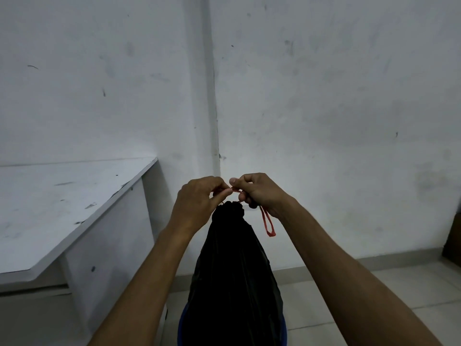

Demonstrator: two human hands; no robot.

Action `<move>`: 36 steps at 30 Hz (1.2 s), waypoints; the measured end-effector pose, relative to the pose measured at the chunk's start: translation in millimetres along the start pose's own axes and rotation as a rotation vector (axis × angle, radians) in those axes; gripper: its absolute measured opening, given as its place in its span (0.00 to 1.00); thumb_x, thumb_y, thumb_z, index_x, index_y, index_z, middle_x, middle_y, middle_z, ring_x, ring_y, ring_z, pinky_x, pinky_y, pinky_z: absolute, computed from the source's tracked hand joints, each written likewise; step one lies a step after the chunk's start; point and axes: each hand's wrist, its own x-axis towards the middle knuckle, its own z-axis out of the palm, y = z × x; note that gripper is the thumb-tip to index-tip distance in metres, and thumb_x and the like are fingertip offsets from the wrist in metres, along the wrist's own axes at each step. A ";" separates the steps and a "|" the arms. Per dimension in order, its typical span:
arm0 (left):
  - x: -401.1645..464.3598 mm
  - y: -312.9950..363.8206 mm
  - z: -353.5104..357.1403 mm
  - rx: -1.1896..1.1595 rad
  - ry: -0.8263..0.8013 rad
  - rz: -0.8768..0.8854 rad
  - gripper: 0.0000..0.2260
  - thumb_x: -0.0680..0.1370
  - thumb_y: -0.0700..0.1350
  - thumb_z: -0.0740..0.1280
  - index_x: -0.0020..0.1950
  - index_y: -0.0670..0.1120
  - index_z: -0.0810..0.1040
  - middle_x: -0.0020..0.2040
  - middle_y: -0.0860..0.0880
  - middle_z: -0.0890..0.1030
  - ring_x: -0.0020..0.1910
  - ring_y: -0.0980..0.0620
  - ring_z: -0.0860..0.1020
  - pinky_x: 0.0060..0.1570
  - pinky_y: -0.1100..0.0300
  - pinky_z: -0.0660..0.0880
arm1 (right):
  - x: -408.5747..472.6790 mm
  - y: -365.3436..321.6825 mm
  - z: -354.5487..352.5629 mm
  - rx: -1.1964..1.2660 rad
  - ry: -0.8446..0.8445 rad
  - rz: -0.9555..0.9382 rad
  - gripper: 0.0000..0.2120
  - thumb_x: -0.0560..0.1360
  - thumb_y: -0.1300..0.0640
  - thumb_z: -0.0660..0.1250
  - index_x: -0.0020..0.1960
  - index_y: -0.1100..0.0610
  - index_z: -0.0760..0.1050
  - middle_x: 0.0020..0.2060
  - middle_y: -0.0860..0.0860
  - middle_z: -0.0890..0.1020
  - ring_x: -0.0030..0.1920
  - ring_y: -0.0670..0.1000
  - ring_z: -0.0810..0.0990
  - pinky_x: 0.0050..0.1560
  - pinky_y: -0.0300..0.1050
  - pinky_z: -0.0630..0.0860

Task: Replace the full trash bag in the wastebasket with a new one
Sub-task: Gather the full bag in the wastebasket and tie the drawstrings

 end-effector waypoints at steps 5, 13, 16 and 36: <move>-1.6 -2.3 2.0 0.013 0.050 0.093 0.11 0.76 0.56 0.68 0.48 0.51 0.85 0.40 0.55 0.85 0.39 0.57 0.82 0.40 0.52 0.80 | 0.4 4.1 0.9 0.040 -0.007 0.041 0.13 0.79 0.51 0.70 0.42 0.60 0.79 0.25 0.49 0.77 0.25 0.46 0.69 0.29 0.39 0.68; 10.1 14.7 -11.7 -0.440 -0.147 -0.349 0.12 0.78 0.56 0.66 0.41 0.51 0.82 0.34 0.60 0.82 0.37 0.63 0.78 0.42 0.66 0.71 | -13.5 12.3 4.2 -0.115 0.182 -0.307 0.08 0.79 0.51 0.68 0.47 0.56 0.79 0.42 0.51 0.84 0.41 0.42 0.79 0.43 0.34 0.72; 13.5 19.5 -17.3 -0.623 -0.211 -0.533 0.13 0.79 0.56 0.65 0.41 0.50 0.83 0.29 0.59 0.77 0.28 0.64 0.73 0.38 0.64 0.68 | -23.5 17.8 13.4 -0.221 0.441 -0.471 0.04 0.79 0.48 0.68 0.46 0.45 0.78 0.46 0.41 0.82 0.51 0.46 0.78 0.49 0.35 0.69; 17.3 13.8 -16.2 -0.376 -0.129 -0.295 0.12 0.77 0.58 0.68 0.46 0.52 0.87 0.47 0.58 0.83 0.47 0.62 0.79 0.49 0.65 0.71 | -30.8 -1.5 11.8 -0.134 0.258 -0.285 0.14 0.83 0.51 0.62 0.42 0.56 0.77 0.34 0.50 0.79 0.34 0.44 0.77 0.39 0.38 0.74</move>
